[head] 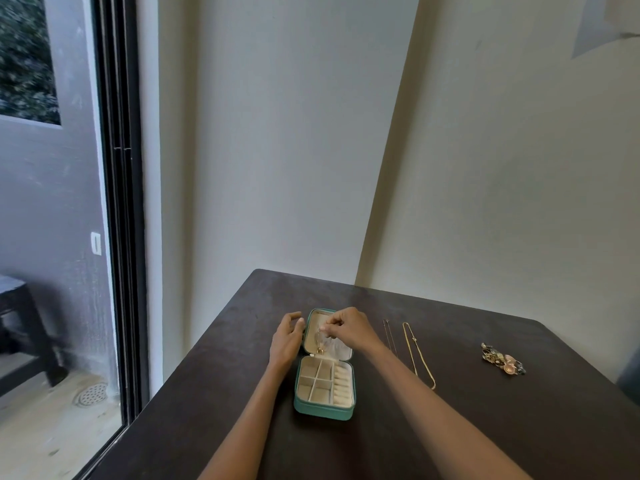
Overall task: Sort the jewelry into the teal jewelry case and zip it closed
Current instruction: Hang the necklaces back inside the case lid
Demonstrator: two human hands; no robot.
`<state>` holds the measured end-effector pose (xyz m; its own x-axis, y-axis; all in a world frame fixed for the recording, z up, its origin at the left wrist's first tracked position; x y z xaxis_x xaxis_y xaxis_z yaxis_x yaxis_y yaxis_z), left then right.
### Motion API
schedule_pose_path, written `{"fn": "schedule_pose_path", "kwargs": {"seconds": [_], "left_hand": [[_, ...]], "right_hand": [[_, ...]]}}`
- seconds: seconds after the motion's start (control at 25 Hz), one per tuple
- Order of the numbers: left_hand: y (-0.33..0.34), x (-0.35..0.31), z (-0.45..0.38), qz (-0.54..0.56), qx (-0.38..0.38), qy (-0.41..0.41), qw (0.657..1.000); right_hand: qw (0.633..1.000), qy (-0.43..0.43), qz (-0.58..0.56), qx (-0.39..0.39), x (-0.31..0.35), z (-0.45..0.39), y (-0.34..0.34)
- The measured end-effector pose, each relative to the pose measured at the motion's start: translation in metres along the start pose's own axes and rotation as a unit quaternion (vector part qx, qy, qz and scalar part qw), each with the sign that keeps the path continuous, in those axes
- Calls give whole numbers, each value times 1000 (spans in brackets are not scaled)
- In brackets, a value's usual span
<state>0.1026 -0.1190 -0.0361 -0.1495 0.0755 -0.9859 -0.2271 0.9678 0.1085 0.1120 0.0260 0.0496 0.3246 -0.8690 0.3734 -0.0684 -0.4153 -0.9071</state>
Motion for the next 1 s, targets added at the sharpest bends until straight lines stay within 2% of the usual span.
{"fn": "schedule_pose_path", "kwargs": {"seconds": [0.4,0.68,1.0], "left_hand": [[3,-2,1,46,49,35,997],[8,-7,2,67,81,60,993],[10,-5,2,97,99,55,989]], "right_hand": [[994,39,89,-42,8,-21,7],[968,-42,214,-125,24,-15,1],[945,-116,252,-175,32,-13,-6]]}}
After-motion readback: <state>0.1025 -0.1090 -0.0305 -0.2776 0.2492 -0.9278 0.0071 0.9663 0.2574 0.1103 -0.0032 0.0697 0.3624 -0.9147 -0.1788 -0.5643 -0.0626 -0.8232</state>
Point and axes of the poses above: each hand's wrist, its own z-axis away from the middle knuckle, its own y-axis out of the palm, x = y × z, the point moved 10 cm from there along -z, towards the middle knuckle, and after that the axes turned 15 degrees about z, right-handed, at the moved point
